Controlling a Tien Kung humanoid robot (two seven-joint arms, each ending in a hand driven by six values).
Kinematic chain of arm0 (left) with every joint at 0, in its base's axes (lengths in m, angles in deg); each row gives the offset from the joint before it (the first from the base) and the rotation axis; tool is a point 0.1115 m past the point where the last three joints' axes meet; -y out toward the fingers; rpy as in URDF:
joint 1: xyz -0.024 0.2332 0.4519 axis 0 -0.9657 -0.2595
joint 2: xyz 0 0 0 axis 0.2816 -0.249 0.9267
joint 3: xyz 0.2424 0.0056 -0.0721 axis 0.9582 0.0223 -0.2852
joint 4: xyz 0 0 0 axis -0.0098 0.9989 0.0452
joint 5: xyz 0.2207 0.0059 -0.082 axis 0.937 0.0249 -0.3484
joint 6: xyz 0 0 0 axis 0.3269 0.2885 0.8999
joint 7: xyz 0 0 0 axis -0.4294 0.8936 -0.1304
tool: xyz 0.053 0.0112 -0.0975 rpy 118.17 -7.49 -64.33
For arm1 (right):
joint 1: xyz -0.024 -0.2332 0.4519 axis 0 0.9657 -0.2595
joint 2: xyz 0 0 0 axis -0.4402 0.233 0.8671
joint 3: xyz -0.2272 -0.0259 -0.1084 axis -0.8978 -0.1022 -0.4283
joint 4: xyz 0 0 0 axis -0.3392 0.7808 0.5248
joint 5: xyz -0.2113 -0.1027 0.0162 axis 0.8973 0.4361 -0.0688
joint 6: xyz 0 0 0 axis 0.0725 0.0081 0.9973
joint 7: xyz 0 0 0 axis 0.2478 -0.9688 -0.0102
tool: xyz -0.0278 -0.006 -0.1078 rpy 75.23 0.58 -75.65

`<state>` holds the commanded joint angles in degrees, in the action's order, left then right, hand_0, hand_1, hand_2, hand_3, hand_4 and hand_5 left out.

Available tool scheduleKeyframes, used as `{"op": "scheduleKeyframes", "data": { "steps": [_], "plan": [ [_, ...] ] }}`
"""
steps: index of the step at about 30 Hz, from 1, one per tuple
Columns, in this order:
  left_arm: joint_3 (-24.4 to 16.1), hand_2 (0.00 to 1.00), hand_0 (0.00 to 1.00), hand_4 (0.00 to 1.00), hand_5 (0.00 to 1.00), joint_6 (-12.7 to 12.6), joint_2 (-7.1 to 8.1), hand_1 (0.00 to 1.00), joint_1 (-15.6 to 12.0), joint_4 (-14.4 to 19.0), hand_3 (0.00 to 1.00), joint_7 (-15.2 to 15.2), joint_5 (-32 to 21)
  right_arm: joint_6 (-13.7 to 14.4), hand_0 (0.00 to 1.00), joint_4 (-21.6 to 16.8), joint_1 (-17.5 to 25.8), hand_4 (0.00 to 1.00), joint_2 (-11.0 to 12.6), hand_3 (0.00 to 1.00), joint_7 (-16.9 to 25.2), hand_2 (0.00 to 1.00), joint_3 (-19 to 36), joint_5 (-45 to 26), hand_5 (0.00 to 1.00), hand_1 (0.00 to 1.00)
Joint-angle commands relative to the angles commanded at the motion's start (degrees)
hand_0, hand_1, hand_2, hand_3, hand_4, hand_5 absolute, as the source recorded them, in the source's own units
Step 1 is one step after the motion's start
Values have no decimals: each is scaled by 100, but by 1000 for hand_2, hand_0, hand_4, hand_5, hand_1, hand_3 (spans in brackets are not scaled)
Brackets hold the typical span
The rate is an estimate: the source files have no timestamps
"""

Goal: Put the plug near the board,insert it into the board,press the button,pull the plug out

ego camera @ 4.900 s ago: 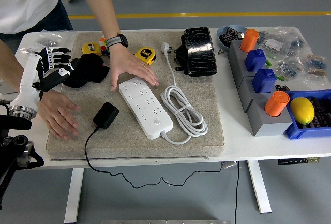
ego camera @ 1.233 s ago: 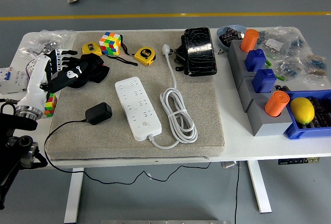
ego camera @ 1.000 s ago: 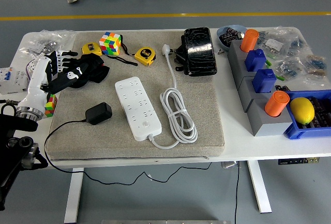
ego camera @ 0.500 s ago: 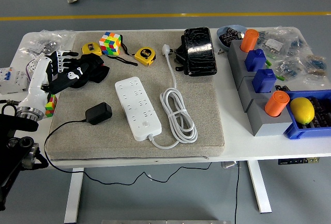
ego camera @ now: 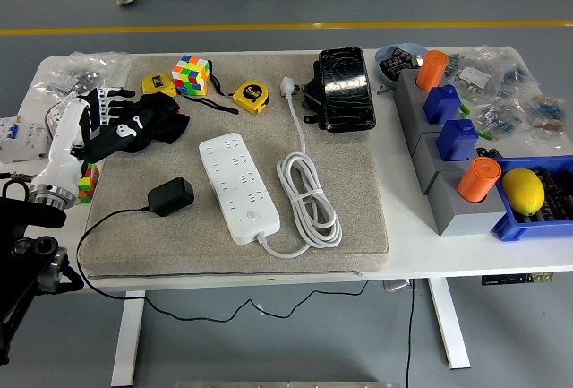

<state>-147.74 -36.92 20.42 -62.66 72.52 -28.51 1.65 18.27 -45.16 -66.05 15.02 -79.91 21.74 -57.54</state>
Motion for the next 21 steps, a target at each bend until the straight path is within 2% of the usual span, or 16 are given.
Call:
{"op": "scheduleKeyframes", "data": {
  "steps": [21],
  "plan": [
    [2,579,510,896,362,1,-3,596,6,-1,605,-4,6,1,497,0,2,856,-2,513,-1,567,-9,-3,396,599]
  ]
}}
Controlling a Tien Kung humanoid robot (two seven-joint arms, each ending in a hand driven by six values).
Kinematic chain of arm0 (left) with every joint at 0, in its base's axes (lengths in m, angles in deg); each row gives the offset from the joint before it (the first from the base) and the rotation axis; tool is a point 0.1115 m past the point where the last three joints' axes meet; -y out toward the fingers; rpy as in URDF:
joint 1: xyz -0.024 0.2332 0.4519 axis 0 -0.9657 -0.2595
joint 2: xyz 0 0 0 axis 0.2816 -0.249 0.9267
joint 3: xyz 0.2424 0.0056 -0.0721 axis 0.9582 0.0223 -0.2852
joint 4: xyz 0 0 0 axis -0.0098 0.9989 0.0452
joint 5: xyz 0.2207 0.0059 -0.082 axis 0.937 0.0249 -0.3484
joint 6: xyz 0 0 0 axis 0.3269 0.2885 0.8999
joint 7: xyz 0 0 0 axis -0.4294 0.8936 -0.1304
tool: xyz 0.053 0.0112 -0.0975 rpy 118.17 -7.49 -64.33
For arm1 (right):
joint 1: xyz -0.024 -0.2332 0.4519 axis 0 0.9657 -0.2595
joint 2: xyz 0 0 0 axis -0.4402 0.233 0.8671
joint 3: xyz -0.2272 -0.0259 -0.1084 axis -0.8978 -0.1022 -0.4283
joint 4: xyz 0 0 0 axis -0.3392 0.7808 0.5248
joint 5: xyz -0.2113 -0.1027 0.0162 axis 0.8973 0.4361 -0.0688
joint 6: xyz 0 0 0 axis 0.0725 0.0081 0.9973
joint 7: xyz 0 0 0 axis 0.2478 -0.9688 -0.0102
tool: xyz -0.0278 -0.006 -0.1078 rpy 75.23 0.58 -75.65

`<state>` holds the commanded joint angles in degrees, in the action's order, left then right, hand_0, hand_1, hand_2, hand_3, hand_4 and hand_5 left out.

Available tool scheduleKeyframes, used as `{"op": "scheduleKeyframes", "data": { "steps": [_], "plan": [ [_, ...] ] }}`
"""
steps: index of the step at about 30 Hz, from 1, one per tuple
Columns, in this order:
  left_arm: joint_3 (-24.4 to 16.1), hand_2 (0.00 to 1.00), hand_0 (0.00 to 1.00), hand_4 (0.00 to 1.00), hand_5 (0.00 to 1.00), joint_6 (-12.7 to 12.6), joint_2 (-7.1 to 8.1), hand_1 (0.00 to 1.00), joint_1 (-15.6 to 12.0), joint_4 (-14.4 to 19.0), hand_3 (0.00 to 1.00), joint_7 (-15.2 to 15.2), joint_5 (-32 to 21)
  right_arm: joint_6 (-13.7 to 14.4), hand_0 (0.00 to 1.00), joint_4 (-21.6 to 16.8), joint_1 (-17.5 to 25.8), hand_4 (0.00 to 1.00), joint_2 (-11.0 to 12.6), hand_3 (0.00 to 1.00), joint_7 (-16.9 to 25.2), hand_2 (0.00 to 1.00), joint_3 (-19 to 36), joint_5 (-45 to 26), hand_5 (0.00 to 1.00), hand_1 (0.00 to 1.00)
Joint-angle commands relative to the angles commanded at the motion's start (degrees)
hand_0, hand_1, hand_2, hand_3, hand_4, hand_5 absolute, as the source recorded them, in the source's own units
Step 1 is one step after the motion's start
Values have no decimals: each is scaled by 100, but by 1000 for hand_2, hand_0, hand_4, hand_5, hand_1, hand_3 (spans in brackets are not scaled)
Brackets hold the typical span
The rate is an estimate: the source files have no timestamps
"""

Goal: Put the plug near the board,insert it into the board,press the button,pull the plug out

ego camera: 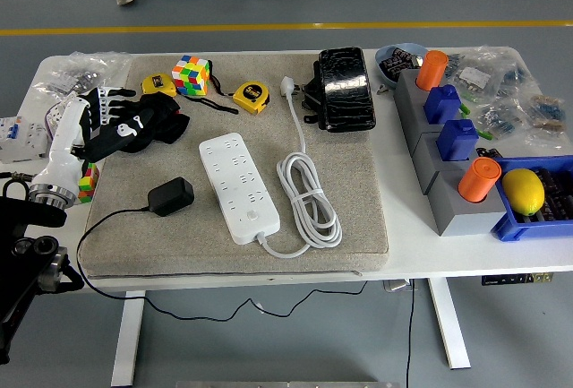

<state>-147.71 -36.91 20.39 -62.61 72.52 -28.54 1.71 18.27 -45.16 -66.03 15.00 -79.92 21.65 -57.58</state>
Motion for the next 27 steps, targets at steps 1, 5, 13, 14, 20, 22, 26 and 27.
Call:
{"op": "scheduleKeyframes", "data": {
  "steps": [1,5,13,14,20,22,26,27],
  "plan": [
    [0,579,510,896,362,0,-1,596,0,-1,605,-1,0,-2,497,0,1,856,1,513,0,567,-3,-1,396,599],
    [2,579,510,896,362,2,-4,596,2,-3,605,-3,0,-3,497,0,4,856,2,513,2,567,-3,2,396,599],
    [3,579,511,896,362,6,-1,597,2,-2,605,-10,9,-2,497,0,2,856,-3,513,1,567,-10,-5,396,600],
    [4,579,511,896,362,8,-2,597,3,-4,605,-14,11,-1,497,0,2,856,-3,513,0,567,-14,-9,396,600],
    [15,579,511,895,362,14,0,597,3,-2,605,-29,18,0,497,0,2,855,3,512,3,567,-5,-4,397,599],
    [26,579,511,895,362,19,-1,597,3,-3,605,-41,27,-2,497,0,0,855,1,512,5,567,-5,-1,397,599],
    [95,580,512,897,363,57,4,601,-4,-5,607,-77,152,-5,497,0,2,855,-3,513,3,567,-16,-3,396,600],
    [134,580,512,897,363,62,8,601,-7,-1,607,-79,247,-6,497,0,4,855,-3,513,4,567,-16,-1,396,600]
  ]
}}
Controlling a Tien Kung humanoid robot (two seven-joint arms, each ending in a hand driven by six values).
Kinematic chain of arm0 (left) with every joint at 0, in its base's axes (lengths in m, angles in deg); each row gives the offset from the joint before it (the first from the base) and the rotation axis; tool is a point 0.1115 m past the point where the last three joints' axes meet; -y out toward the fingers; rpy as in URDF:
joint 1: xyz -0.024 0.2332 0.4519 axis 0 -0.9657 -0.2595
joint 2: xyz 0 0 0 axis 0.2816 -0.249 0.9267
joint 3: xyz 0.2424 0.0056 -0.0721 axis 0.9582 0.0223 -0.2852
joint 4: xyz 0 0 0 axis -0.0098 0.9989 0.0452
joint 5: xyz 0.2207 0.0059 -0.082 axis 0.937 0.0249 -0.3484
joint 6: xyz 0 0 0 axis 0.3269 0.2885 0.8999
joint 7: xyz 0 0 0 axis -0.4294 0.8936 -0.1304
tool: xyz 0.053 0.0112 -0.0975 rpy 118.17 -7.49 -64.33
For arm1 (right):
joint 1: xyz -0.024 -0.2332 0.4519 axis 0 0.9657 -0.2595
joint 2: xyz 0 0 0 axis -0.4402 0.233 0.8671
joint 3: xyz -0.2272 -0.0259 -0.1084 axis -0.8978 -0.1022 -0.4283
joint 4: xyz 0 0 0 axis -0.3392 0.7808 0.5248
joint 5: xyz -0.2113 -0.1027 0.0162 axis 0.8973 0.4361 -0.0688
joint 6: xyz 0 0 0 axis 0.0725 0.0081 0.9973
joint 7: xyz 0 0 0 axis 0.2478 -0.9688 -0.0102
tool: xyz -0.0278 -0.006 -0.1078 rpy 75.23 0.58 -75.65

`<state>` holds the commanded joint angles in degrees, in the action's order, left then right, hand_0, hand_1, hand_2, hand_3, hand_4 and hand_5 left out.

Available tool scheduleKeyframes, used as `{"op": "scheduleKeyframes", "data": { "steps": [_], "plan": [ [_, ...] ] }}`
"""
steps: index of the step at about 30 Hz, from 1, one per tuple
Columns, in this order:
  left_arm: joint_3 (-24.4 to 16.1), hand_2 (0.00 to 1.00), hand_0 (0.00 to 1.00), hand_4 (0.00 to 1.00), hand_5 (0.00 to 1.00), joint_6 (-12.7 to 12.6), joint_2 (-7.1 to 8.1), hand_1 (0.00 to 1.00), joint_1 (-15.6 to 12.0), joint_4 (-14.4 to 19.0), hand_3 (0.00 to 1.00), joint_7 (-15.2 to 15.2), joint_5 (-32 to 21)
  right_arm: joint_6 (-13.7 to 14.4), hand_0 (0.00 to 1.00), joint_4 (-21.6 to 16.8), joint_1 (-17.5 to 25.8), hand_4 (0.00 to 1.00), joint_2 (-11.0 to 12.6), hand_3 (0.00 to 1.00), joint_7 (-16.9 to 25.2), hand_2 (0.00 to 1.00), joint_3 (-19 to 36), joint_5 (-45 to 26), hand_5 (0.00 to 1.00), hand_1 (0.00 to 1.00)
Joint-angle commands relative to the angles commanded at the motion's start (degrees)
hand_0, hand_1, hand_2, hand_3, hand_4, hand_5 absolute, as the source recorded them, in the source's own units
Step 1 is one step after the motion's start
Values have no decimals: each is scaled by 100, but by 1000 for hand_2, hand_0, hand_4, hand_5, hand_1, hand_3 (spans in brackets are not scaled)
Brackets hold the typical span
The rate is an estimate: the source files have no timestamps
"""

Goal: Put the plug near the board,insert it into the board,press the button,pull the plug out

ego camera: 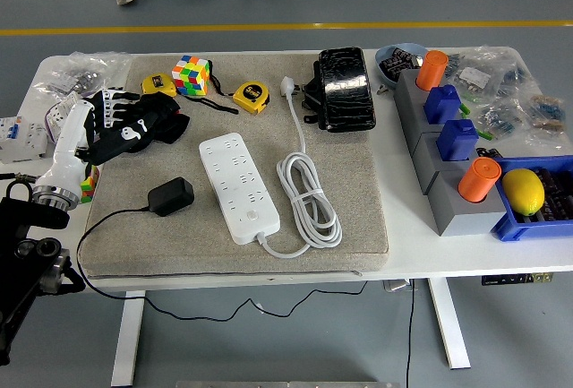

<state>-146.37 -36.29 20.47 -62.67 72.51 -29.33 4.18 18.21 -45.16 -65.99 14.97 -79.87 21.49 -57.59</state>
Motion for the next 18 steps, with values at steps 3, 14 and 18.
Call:
{"op": "scheduleKeyframes", "data": {
  "steps": [3,14,18],
  "plan": [
    [177,592,538,925,347,-23,15,618,-10,17,619,-8,366,4,497,0,4,856,3,512,-2,567,-7,0,396,600],
    [571,657,637,998,394,-43,-44,675,-57,-49,713,-784,2679,1,497,0,-6,856,-2,513,3,567,-1,0,396,600],
    [575,717,703,998,416,15,-50,722,-92,-189,746,-843,3329,-2,497,0,-3,855,-4,513,6,567,1,4,397,600]
  ]
}}
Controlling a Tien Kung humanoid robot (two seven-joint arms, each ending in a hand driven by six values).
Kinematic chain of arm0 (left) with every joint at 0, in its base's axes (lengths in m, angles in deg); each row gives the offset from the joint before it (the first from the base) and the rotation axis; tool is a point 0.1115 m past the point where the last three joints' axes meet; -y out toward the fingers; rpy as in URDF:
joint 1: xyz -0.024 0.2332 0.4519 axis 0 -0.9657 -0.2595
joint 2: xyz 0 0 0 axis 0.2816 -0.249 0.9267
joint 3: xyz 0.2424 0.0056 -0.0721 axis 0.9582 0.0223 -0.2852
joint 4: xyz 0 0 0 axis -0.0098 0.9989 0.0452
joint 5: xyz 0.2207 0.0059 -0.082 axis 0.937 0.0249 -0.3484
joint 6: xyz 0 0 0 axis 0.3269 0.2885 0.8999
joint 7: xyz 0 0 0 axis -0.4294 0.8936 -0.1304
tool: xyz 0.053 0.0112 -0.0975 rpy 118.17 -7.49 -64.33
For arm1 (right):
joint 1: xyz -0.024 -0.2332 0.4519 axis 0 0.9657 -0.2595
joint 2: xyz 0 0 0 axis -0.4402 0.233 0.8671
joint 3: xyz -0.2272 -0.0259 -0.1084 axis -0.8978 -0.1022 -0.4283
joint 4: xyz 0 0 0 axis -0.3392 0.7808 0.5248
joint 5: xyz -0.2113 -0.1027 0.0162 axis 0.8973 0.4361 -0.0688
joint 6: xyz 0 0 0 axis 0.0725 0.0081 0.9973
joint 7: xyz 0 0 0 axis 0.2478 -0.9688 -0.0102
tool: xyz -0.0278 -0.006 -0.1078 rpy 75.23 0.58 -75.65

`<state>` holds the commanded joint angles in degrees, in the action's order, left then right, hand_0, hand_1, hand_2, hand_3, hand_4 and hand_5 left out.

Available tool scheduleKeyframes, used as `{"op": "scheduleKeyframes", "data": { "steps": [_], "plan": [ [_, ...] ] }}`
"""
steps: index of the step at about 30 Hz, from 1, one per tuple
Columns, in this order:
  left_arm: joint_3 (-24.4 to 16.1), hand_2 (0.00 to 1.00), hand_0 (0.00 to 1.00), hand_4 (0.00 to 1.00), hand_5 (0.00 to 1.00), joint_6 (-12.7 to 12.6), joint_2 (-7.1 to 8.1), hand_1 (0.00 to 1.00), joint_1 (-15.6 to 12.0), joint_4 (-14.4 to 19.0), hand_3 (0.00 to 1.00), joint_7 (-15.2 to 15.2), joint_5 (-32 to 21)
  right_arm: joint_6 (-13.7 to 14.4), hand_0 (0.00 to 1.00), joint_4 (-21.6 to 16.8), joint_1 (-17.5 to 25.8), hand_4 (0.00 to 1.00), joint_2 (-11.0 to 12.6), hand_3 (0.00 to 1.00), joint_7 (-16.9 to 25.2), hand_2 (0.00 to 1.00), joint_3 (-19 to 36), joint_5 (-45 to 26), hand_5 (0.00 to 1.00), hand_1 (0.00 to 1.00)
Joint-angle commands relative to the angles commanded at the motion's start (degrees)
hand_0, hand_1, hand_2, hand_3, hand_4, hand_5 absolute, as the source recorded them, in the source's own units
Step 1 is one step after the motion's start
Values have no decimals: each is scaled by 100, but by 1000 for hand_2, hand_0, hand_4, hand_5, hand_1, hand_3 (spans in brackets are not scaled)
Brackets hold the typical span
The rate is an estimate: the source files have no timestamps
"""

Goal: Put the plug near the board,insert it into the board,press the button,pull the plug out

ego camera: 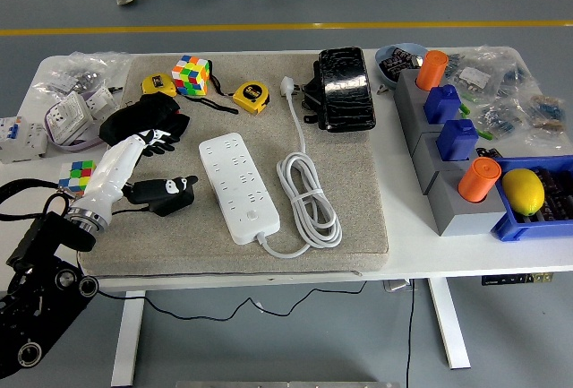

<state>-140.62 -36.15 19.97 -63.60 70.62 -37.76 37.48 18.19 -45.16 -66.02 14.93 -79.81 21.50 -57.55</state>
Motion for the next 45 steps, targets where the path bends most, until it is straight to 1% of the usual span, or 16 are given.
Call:
{"op": "scheduleKeyframes", "data": {
  "steps": [2,3,8,14,15,17,20,21,26,27,32,33,38,39,44,45],
  "plan": [
    [22,717,703,998,416,5,10,722,-18,-54,746,19,57,0,497,0,2,855,1,513,1,567,1,3,397,600],
    [46,712,714,998,441,6,17,725,-31,-79,749,25,66,-1,496,0,5,856,2,513,1,567,0,4,396,600],
    [145,712,714,998,441,10,20,725,-58,-199,749,29,75,0,496,0,-4,856,0,513,9,567,10,8,396,600],
    [235,696,711,998,443,-30,-3,714,-22,-363,742,58,89,-3,497,0,-8,856,2,513,14,567,19,13,395,600],
    [259,660,699,998,427,-79,-11,681,-3,-432,730,91,78,-1,497,0,-7,856,4,513,14,567,17,13,396,600],
    [286,660,699,998,427,-130,-29,681,22,-529,730,107,54,-1,497,0,-5,856,5,513,15,567,12,11,396,600],
    [310,660,699,998,427,-116,-48,681,43,-618,730,69,20,2,497,0,-2,856,4,513,16,567,8,9,396,600],
    [318,613,656,998,370,-114,-51,620,46,-641,694,63,9,1,496,0,0,856,4,512,18,567,10,10,396,600],
    [340,613,656,998,370,-119,-63,620,63,-728,694,76,2,9,496,0,4,856,7,512,23,567,10,17,396,600],
    [340,512,495,988,248,-113,-65,498,71,-743,578,93,-4,8,497,0,2,855,7,512,25,566,12,16,395,600],
    [384,512,495,988,248,-138,-86,498,137,-859,578,181,-9,12,497,0,-5,855,6,512,30,566,11,9,395,600],
    [397,493,374,917,167,-159,-97,408,153,-900,545,210,-31,11,497,0,-6,856,7,511,32,567,11,7,396,599],
    [438,493,374,917,167,-257,-184,408,235,-1134,545,352,-59,13,497,0,-7,856,9,511,33,567,2,14,396,599],
    [444,466,321,833,79,-279,-200,387,245,-1170,544,384,-72,13,497,0,-8,855,8,511,35,566,2,15,397,599],
    [483,466,321,833,79,-384,-240,387,274,-1264,544,506,-222,22,497,0,1,855,10,511,66,566,37,50,397,599],
    [495,415,283,800,34,-396,-241,364,275,-1276,545,504,-247,23,497,0,7,853,12,510,65,566,37,51,398,599]
  ]
}}
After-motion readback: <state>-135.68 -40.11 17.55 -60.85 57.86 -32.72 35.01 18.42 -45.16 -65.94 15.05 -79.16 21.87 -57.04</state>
